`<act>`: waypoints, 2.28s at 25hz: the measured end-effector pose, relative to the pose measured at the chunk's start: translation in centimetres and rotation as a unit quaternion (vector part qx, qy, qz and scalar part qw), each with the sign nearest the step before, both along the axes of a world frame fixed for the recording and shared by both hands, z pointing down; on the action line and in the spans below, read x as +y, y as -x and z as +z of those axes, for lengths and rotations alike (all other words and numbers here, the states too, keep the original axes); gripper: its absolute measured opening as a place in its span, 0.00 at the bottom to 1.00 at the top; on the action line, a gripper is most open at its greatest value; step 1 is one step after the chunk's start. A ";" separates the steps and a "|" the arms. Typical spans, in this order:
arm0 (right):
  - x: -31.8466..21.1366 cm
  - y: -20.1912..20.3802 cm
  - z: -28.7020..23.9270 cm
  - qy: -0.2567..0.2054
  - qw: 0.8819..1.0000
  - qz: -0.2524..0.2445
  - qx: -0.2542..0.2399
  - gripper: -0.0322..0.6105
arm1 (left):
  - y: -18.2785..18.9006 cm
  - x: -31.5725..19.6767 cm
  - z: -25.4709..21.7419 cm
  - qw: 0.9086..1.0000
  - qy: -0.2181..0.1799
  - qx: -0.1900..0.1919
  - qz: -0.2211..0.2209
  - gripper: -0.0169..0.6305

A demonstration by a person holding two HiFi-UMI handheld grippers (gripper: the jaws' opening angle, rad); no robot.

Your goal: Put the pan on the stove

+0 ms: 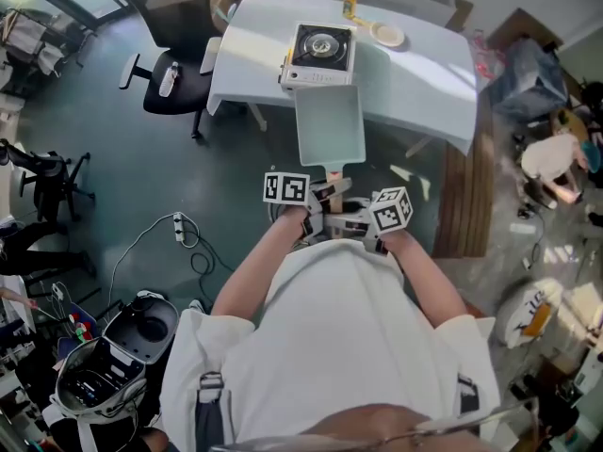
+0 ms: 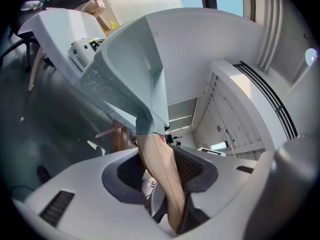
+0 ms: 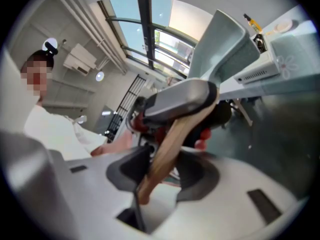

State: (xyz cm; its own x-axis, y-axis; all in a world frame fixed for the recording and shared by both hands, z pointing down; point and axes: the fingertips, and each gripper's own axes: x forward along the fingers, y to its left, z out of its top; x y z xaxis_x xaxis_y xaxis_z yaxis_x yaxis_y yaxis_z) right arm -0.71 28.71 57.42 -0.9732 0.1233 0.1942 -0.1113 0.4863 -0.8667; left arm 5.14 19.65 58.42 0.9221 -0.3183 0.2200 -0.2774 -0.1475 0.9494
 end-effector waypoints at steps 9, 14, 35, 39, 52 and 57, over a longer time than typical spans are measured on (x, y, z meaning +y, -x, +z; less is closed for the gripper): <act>-1.8 1.4 0.6 0.000 1.000 0.024 0.012 0.33 | 1.0 -1.5 0.4 1.000 0.002 0.002 0.026 0.32; -3.6 1.8 0.6 0.000 1.000 0.023 0.013 0.33 | 1.4 -3.2 0.5 1.000 0.005 0.002 0.026 0.32; -13.2 0.0 2.6 0.005 0.998 -0.054 0.013 0.33 | 0.9 -13.7 2.9 0.999 0.015 -0.003 -0.046 0.32; -15.7 -0.6 2.6 0.004 0.997 -0.072 0.015 0.33 | 0.5 -16.3 3.0 0.998 0.015 -0.002 -0.064 0.32; -22.4 -3.3 3.3 0.002 0.993 -0.119 0.009 0.33 | -1.3 -23.4 3.8 0.994 0.009 -0.005 -0.108 0.32; -24.2 -3.2 3.4 0.003 0.992 -0.123 0.010 0.33 | -1.1 -25.2 4.2 0.993 0.015 0.000 -0.117 0.32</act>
State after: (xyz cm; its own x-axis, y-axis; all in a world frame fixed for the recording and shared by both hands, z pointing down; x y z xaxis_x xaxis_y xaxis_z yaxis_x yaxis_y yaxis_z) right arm 2.48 4.53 60.86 -0.9098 0.3570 0.2119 -0.0074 0.4963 -0.8681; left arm 6.24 -5.56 62.61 0.8243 -0.5164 0.2321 -0.3002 -0.0510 0.9525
